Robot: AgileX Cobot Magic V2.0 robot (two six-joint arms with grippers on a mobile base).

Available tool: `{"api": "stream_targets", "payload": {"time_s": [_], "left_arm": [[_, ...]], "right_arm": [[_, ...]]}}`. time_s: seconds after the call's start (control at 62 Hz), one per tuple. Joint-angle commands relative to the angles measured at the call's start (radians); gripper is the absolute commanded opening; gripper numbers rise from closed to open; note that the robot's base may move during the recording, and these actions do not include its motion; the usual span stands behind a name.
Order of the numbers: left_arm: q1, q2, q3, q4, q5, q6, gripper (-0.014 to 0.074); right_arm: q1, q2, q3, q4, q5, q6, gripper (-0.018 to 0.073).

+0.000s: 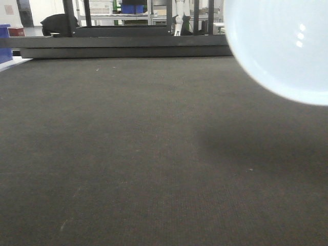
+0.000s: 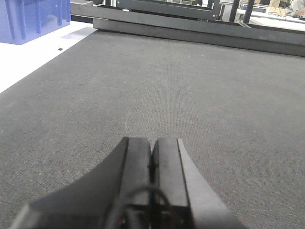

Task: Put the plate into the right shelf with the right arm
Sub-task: 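Lift the white plate up off the table with the right gripper, then hold the plate in the right gripper while driving away from the table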

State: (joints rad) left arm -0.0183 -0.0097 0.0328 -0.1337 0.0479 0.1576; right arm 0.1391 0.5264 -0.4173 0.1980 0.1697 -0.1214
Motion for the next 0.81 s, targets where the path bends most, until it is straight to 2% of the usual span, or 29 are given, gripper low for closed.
{"api": "stream_targets", "payload": {"time_s": [0.0,0.21,0.79], "left_arm": [[-0.002,-0.01,0.01,-0.008,-0.09,-0.007,-0.0128],[-0.002,-0.01,0.01,-0.008,-0.09,-0.007,-0.0128],[-0.002,-0.01,0.01,-0.008,-0.09,-0.007,-0.0128]], "right_arm": [[-0.006,-0.082,0.002,0.004,-0.114,-0.001,0.0055],[-0.006,-0.256,0.065,-0.103,-0.109,0.108,0.0055],[-0.006,-0.299,0.088,-0.105,-0.095,0.108,0.0055]]}}
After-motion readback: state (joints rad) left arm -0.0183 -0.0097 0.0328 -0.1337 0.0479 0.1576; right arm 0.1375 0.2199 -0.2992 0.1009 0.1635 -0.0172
